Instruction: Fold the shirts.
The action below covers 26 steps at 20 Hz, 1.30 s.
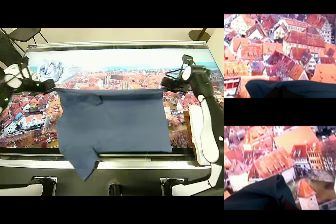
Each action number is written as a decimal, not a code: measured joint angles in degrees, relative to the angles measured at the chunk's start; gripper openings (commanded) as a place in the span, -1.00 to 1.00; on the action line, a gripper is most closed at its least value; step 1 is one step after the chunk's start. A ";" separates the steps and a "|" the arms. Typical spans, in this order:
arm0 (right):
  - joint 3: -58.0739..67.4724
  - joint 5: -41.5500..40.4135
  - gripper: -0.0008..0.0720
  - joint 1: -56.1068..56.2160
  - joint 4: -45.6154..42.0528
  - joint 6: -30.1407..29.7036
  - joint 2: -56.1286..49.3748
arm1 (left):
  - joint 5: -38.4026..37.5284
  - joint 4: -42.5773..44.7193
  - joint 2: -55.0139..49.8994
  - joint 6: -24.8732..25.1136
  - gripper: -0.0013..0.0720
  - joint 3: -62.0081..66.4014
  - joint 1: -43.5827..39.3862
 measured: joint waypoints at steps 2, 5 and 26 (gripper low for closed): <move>-0.09 -7.96 -0.86 -0.02 0.55 2.73 -2.21 | 4.35 -2.43 -5.27 0.07 -0.87 2.89 -0.09; -0.15 -16.24 -0.86 0.00 0.94 5.03 -3.65 | 8.52 -4.24 -10.21 0.15 -0.87 7.23 -0.09; -6.38 28.37 -0.86 -0.07 1.70 -8.02 -0.04 | -33.16 0.63 -9.25 9.01 -0.87 -0.33 2.01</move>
